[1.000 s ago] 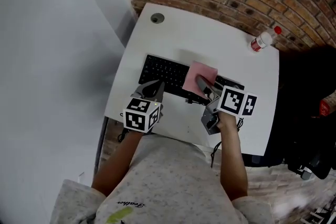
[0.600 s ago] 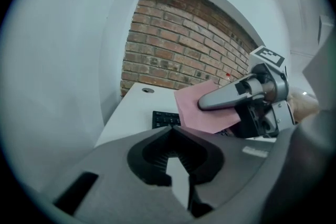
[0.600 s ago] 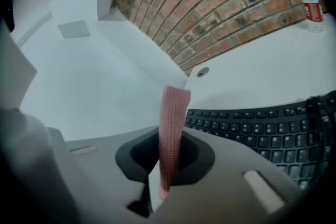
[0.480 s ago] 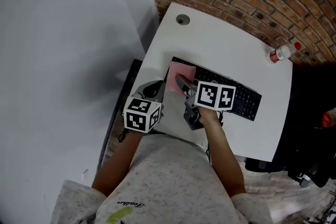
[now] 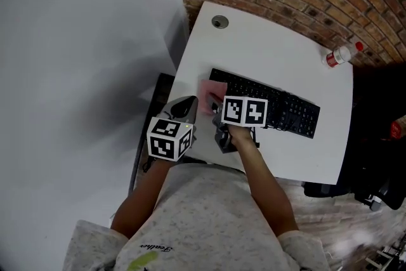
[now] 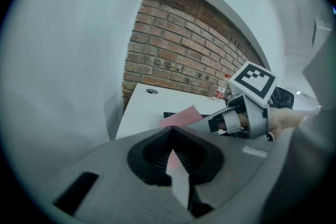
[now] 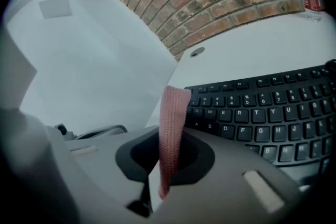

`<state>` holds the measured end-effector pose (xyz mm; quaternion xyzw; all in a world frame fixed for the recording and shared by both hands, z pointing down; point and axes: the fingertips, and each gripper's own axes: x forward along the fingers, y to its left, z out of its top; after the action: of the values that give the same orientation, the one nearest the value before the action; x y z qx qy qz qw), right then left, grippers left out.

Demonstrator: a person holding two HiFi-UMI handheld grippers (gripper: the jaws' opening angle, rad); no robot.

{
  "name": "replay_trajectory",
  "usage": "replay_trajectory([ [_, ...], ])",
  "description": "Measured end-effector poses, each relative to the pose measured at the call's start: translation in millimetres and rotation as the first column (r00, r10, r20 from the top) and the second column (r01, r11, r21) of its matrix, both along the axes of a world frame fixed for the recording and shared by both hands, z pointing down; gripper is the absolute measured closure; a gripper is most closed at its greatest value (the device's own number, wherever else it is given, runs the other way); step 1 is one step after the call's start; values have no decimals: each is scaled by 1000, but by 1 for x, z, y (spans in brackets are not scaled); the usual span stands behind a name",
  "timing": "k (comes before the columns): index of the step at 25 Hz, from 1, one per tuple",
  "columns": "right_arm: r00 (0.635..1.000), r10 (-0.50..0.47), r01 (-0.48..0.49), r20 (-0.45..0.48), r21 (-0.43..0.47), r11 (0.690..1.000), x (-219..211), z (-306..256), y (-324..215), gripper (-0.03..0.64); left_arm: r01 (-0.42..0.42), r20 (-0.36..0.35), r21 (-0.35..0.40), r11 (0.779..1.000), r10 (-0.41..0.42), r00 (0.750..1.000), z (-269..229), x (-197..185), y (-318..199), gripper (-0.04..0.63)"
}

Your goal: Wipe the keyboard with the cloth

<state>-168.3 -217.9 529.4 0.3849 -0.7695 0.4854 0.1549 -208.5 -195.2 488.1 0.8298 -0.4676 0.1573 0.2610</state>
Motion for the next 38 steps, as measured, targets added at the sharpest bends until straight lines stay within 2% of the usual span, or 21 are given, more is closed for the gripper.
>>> replay_trajectory([
  [5,997,-7,6,-72,-17,1000,10,7,8,595,-47,-12,-1,999,47,999,0,8,0,602],
  [10,990,27,-28,-139,-9,1000,33,8,13,595,-95,-21,-5,995,95,995,2,22,3,601],
  [17,980,99,-105,-170,-22,994,77,4,23,595,-150,-33,-15,989,149,988,3,49,11,601],
  [22,978,137,-143,-161,-26,989,106,-2,30,595,-177,-34,-11,984,176,984,2,72,14,601],
  [31,971,238,-239,-23,-84,967,152,-11,44,595,-199,-32,-15,980,198,980,4,110,23,602],
  [38,963,271,-271,-19,-81,959,191,-4,51,595,-225,-27,-6,974,225,974,4,141,26,602],
])
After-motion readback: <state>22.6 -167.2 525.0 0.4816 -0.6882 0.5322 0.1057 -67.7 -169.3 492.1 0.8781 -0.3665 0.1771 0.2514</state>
